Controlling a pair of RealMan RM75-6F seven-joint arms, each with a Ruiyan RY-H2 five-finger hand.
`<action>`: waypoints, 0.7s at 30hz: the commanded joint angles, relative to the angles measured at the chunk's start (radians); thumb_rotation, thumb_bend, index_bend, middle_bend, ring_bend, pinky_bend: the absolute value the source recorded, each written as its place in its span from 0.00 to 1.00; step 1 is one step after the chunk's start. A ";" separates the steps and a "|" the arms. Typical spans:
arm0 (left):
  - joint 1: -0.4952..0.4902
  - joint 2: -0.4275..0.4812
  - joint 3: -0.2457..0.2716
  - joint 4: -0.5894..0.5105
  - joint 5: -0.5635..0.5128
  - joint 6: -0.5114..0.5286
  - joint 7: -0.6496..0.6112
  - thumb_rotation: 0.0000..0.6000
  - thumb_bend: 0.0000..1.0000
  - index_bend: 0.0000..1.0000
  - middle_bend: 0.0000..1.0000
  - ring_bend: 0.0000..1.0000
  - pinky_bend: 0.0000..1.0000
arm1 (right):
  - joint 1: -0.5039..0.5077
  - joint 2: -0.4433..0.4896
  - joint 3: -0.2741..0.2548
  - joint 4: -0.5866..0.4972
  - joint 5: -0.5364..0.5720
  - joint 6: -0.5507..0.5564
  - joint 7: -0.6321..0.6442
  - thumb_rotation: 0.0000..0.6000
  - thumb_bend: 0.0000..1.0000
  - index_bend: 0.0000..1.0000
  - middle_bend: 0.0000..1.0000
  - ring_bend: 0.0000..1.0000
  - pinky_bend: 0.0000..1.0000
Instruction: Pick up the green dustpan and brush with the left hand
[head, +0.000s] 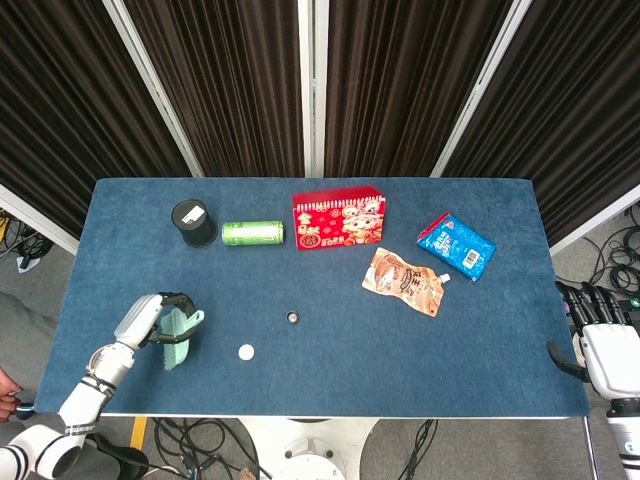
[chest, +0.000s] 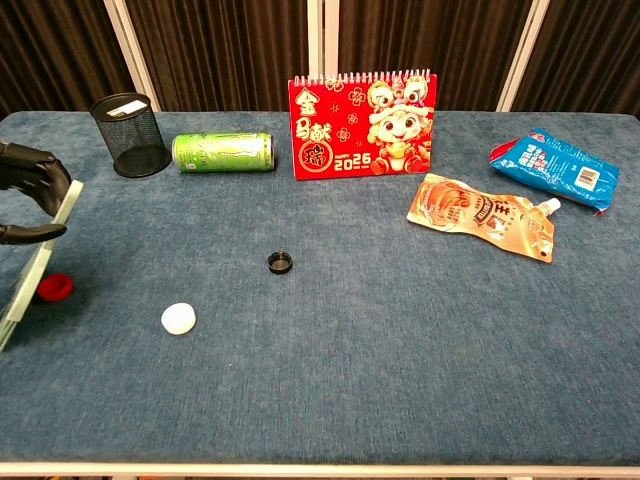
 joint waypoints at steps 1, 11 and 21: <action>-0.012 -0.037 0.002 0.039 0.037 0.014 -0.052 1.00 0.45 0.60 0.65 0.46 0.37 | -0.001 0.001 -0.001 -0.002 0.000 0.000 -0.002 1.00 0.23 0.00 0.13 0.00 0.00; -0.075 -0.101 0.011 0.072 0.115 0.011 -0.121 1.00 0.46 0.60 0.65 0.46 0.36 | -0.006 0.004 -0.005 -0.004 0.002 0.001 -0.001 1.00 0.23 0.00 0.13 0.00 0.00; -0.177 -0.182 -0.028 0.032 0.145 -0.026 -0.099 1.00 0.46 0.60 0.65 0.46 0.36 | -0.013 0.004 -0.006 0.002 0.001 0.009 0.011 1.00 0.23 0.00 0.13 0.00 0.00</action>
